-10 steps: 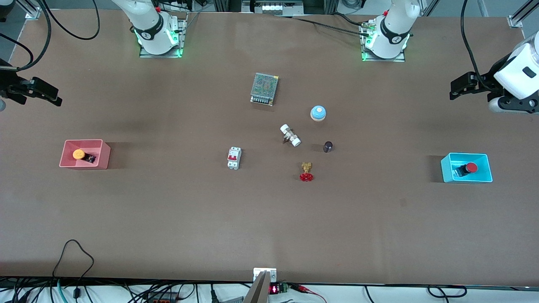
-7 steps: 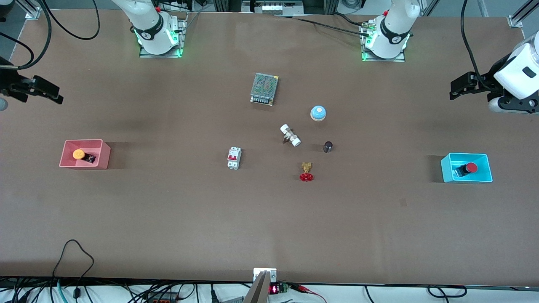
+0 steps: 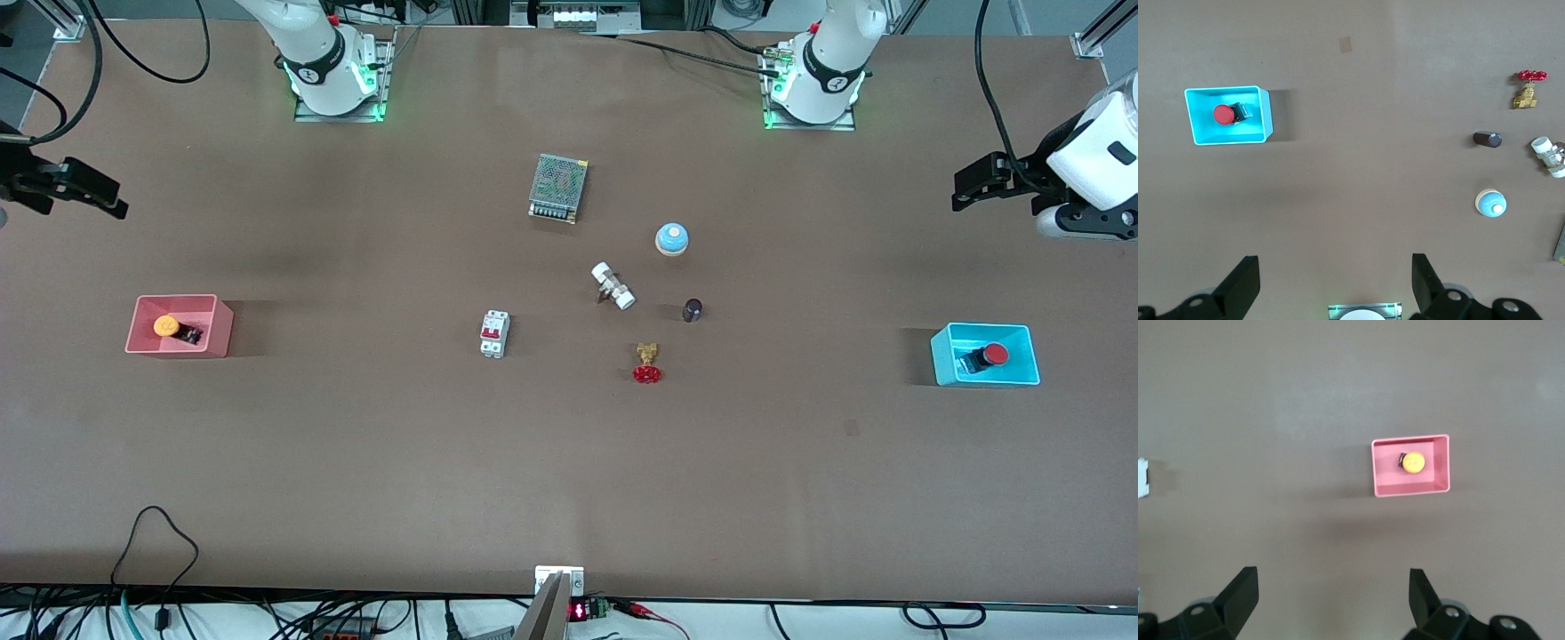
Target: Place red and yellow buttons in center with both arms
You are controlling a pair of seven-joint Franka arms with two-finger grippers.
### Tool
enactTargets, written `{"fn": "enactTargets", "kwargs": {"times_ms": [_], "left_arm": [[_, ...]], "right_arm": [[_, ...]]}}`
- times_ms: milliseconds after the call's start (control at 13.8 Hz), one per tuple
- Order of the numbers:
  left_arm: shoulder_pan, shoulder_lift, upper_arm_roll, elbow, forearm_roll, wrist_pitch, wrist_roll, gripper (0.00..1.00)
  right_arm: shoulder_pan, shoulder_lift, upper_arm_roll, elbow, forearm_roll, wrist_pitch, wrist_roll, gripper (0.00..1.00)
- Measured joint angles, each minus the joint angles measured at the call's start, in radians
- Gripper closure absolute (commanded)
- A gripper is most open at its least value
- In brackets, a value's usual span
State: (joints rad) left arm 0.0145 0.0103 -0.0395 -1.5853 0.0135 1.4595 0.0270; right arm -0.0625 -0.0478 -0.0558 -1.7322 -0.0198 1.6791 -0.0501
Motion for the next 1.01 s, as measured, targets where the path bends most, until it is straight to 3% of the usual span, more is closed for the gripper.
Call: {"fn": "enactTargets", "kwargs": {"times_ms": [578, 867, 1011], "left_arm": [[0.017, 0.002, 0.001, 0.000, 0.000, -0.001, 0.000, 0.00], [0.041, 0.022, 0.002, 0.000, 0.000, 0.073, -0.010, 0.00], [0.042, 0.033, 0.001, 0.001, 0.000, 0.084, -0.107, 0.00]], "right_arm": [[-0.035, 0.103, -0.003, -0.003, -0.010, 0.017, -0.003, 0.00], [-0.097, 0.224, -0.006, -0.009, -0.064, 0.078, -0.003, 0.00], [-0.122, 0.282, -0.007, -0.009, -0.064, 0.124, -0.007, 0.00]]}}
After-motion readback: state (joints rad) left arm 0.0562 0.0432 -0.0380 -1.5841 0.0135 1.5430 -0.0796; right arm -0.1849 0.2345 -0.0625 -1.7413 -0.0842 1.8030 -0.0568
